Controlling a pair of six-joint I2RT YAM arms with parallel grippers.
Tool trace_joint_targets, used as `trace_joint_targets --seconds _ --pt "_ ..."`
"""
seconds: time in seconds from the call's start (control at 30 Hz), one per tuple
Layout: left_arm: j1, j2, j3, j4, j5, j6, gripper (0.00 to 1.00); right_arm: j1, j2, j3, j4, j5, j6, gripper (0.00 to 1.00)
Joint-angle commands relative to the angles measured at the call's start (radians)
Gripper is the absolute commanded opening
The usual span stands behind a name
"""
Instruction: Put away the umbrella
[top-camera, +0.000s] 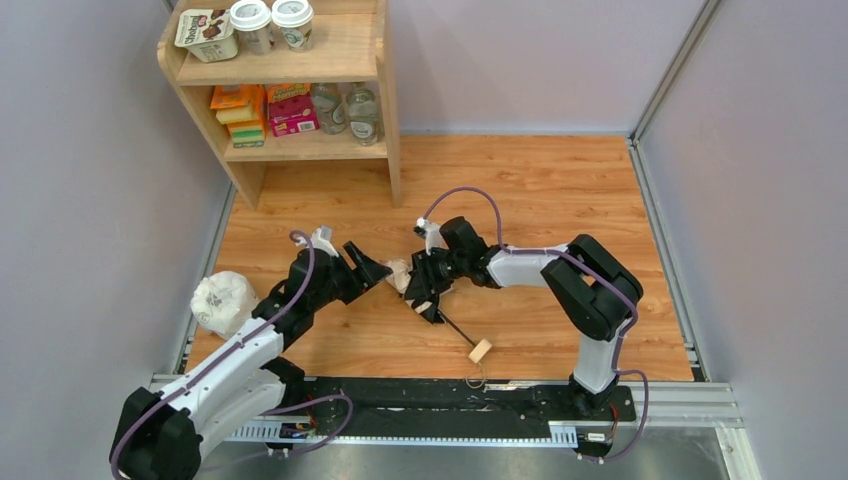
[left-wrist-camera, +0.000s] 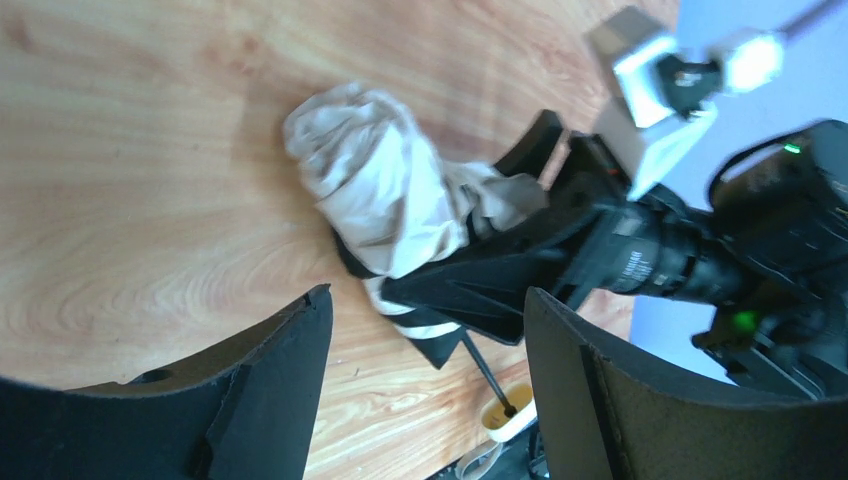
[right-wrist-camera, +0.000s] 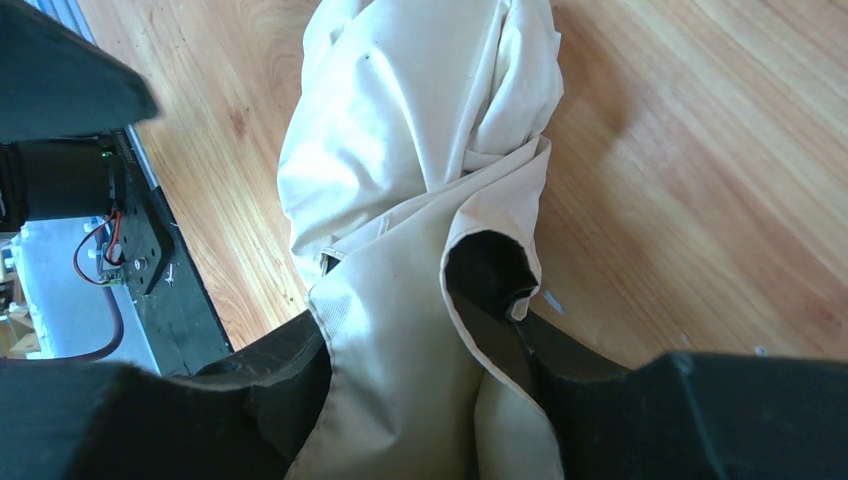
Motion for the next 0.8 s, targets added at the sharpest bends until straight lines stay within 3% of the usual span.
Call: trace_joint_targets --seconds 0.0,0.37,0.53,0.63,0.77 --pt "0.021 0.025 -0.099 0.205 0.069 -0.213 0.76 0.000 -0.073 -0.035 0.074 0.065 0.025 0.00" --pt "0.021 0.264 -0.092 0.523 0.117 -0.290 0.77 0.007 -0.118 0.005 0.018 0.072 0.001 0.00" --pt "0.022 0.332 -0.014 0.356 0.094 -0.309 0.77 0.009 -0.116 0.014 0.013 0.066 -0.001 0.00" --pt "0.021 0.388 0.054 0.154 0.049 -0.306 0.78 0.010 -0.093 0.017 0.013 0.074 -0.006 0.00" --pt "0.019 0.444 0.070 0.231 0.066 -0.288 0.78 0.010 -0.075 0.005 0.036 0.062 0.005 0.00"
